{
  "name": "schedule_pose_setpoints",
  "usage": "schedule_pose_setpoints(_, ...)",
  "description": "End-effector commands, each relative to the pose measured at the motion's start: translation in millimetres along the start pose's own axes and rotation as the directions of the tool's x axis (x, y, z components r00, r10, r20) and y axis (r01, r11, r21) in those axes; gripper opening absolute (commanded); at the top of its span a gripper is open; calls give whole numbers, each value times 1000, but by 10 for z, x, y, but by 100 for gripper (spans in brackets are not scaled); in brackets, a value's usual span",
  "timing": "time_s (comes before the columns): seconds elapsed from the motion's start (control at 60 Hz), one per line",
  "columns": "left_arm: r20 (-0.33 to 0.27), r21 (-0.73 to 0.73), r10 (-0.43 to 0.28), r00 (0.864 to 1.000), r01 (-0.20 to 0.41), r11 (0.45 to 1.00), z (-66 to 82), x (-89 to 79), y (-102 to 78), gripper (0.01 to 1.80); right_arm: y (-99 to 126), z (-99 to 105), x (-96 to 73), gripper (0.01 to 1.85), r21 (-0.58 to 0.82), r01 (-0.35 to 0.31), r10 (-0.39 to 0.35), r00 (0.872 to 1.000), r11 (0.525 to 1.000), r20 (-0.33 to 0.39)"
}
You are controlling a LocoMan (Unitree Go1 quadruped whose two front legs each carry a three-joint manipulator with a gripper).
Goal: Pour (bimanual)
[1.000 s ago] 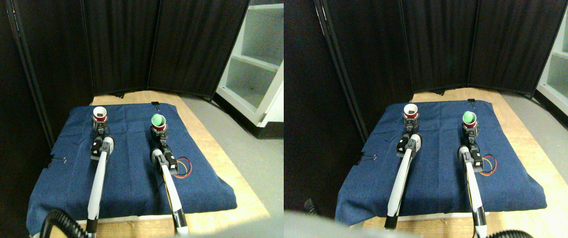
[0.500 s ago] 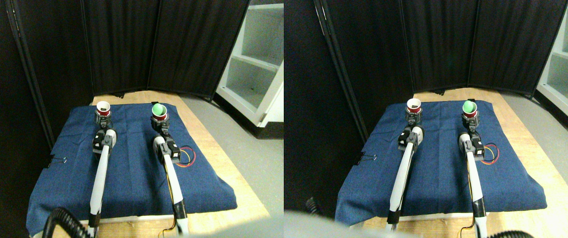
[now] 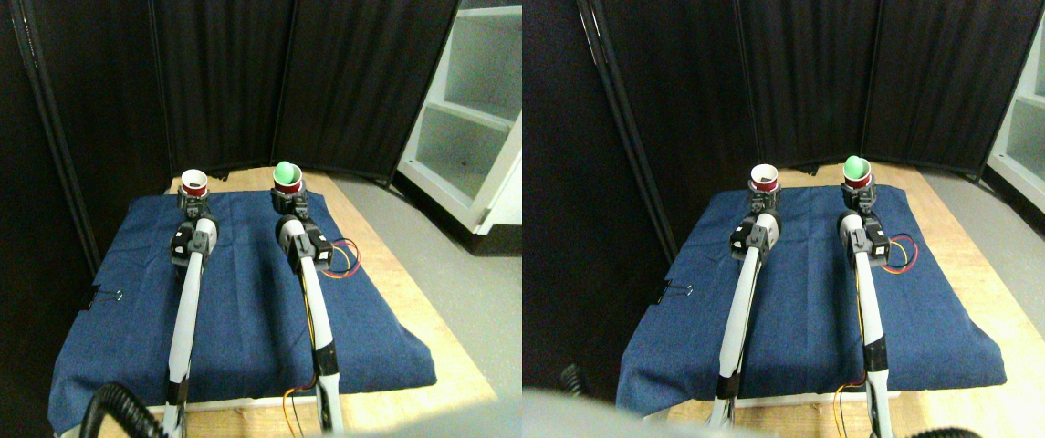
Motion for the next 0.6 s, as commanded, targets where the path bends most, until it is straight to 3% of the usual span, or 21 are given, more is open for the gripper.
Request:
schedule_pose_setpoints(0.017,0,-4,-39,999,39,999,-36,-1,-114,33,151,-37,-22,33,5,-47,47,999,999,2)
schedule_pose_setpoints(0.6,-62,-2,-19,998,19,1000,-267,34,-292,33,332,-100,182,33,-84,-79,75,996,993,-47)
